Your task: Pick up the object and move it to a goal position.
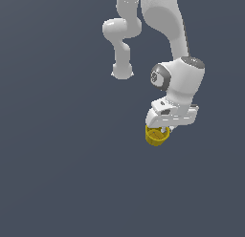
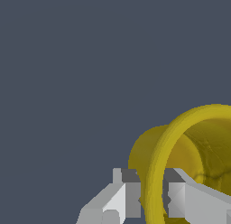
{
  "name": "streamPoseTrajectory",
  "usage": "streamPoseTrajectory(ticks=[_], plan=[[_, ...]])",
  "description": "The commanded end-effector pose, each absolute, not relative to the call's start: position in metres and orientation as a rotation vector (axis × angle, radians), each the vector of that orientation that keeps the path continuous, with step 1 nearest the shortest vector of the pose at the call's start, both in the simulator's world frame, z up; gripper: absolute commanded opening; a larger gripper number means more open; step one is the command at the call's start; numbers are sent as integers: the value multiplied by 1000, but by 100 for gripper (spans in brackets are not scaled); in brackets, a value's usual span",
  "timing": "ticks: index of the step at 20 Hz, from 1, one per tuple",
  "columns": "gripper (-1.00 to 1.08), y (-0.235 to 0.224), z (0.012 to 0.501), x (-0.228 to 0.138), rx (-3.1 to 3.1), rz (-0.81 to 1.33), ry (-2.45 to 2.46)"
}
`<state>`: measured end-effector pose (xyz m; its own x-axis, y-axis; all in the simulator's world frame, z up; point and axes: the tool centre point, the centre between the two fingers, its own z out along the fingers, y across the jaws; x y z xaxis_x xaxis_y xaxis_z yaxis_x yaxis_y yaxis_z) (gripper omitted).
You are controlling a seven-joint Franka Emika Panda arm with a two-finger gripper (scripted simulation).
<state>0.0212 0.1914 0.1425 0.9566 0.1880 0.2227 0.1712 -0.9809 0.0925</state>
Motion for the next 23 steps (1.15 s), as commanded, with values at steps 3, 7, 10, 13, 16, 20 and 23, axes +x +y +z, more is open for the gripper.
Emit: streamPoseTrajectory(ticks=[3,7,10,13,16,20,23], plan=[[-100,224,166,38,3036,360,278],[-100,247,182,50,3036,360,278],[-100,260,190,57,3036,360,278],[-100,269,196,63,3036,360,278],[-100,276,200,67,3035,359,278],[-100,280,203,70,3035,359,278],[-100,281,204,70,3035,359,278]])
